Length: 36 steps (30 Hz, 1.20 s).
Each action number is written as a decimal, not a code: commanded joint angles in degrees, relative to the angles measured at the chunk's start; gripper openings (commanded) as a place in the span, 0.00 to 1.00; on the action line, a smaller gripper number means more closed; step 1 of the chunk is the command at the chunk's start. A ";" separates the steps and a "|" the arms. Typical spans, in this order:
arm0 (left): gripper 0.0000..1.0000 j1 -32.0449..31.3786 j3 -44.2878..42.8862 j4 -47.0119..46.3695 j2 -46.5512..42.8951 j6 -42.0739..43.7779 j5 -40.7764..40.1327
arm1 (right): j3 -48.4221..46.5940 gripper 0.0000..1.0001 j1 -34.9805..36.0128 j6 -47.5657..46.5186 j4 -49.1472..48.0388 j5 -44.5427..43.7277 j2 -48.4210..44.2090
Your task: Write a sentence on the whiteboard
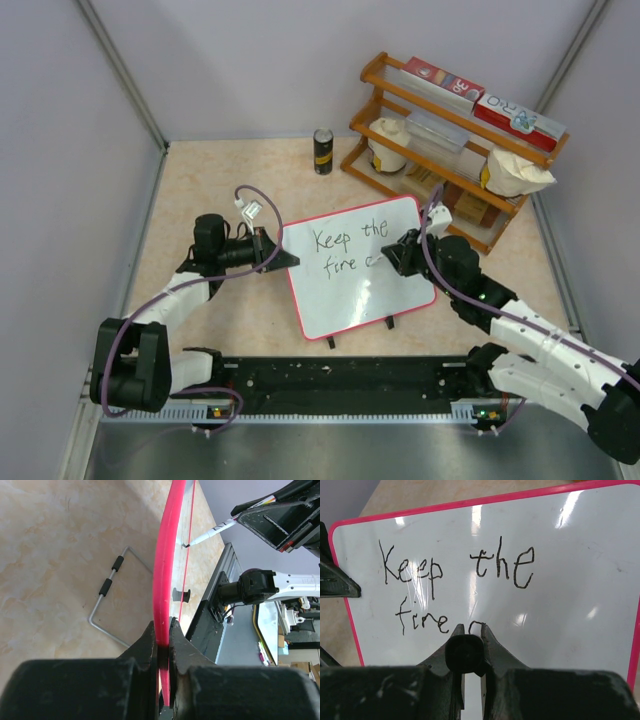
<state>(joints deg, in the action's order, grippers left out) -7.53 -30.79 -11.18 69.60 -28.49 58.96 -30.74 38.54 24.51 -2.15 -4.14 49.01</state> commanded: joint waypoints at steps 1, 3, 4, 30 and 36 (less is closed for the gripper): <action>0.00 0.06 1.43 1.60 0.27 6.43 -5.79 | -1.42 0.00 -0.22 -0.25 1.27 -4.47 0.20; 0.00 0.06 1.43 1.60 0.18 6.43 -5.79 | -1.86 0.00 -0.22 -0.17 0.75 -5.08 0.64; 0.00 0.06 1.34 1.60 0.27 6.43 -5.79 | -2.39 0.00 -0.22 -0.17 0.66 -5.87 0.91; 0.00 0.06 1.25 1.42 0.18 6.43 -5.61 | -2.04 0.00 -0.22 -0.61 2.07 -3.77 1.35; 0.00 0.06 1.34 1.51 0.27 6.43 -5.70 | -1.25 0.00 -0.22 -0.96 4.35 -3.24 0.47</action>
<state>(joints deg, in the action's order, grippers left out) -7.53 -30.79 -11.18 69.60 -28.56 58.94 -32.67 38.54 24.64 -1.10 -8.16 49.89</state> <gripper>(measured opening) 0.069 0.091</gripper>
